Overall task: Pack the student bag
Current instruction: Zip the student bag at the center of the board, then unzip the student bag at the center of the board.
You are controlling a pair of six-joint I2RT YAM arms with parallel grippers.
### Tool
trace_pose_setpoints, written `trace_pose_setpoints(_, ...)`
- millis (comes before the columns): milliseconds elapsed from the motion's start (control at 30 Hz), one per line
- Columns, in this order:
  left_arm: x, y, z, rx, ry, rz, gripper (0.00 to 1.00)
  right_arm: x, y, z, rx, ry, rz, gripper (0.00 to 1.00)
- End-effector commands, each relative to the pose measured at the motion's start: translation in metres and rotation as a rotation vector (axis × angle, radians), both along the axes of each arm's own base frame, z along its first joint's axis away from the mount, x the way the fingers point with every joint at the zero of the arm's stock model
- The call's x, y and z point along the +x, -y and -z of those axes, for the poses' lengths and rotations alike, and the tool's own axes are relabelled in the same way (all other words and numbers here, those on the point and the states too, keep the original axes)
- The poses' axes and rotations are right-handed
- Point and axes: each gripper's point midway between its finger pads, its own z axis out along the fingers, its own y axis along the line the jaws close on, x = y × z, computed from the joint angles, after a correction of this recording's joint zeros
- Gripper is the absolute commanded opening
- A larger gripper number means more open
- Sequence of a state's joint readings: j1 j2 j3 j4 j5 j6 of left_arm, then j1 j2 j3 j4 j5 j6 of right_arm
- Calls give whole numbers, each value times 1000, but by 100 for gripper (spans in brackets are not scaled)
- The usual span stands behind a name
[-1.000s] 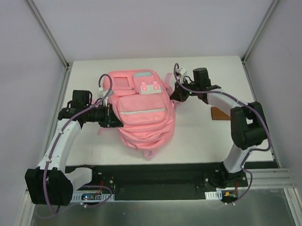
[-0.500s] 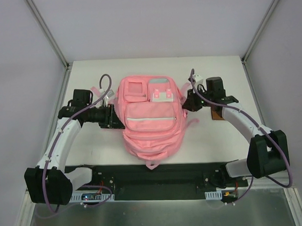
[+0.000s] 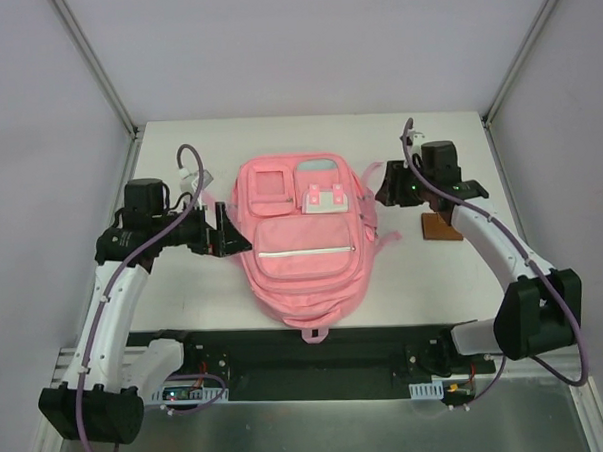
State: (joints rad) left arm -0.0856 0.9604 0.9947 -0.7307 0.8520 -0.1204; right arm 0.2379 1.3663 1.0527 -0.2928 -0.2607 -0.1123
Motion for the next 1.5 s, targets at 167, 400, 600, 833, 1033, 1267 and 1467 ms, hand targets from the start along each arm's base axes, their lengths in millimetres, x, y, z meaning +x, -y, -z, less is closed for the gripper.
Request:
trace_pose_setpoints(167, 34, -12, -29, 28, 130, -185, 99, -17, -12, -39, 280, -69, 216, 54)
trace_pose_setpoints(400, 49, 7, -6, -88, 39, -164, 99, -53, -57, -17, 524, -269, 296, 54)
trace_pose_setpoints(600, 52, 24, 3, -99, 14, -140, 99, -71, -79, -1, 593, -328, 333, 54)
trace_pose_setpoints(833, 55, 35, 23, -68, -36, -125, 99, -72, -84, 4, 579, -328, 342, 44)
trace_pose_setpoints(1033, 53, 35, 41, -57, -68, -126, 98, -84, -83, 1, 535, -281, 329, 32)
trace_pose_setpoints(1267, 55, 37, 63, -45, -121, -123, 94, -88, -47, -22, 485, -92, 420, 33)
trace_pose_setpoints(1467, 55, 38, 73, -37, -141, -123, 91, -95, -67, -9, 477, -210, 347, 31)
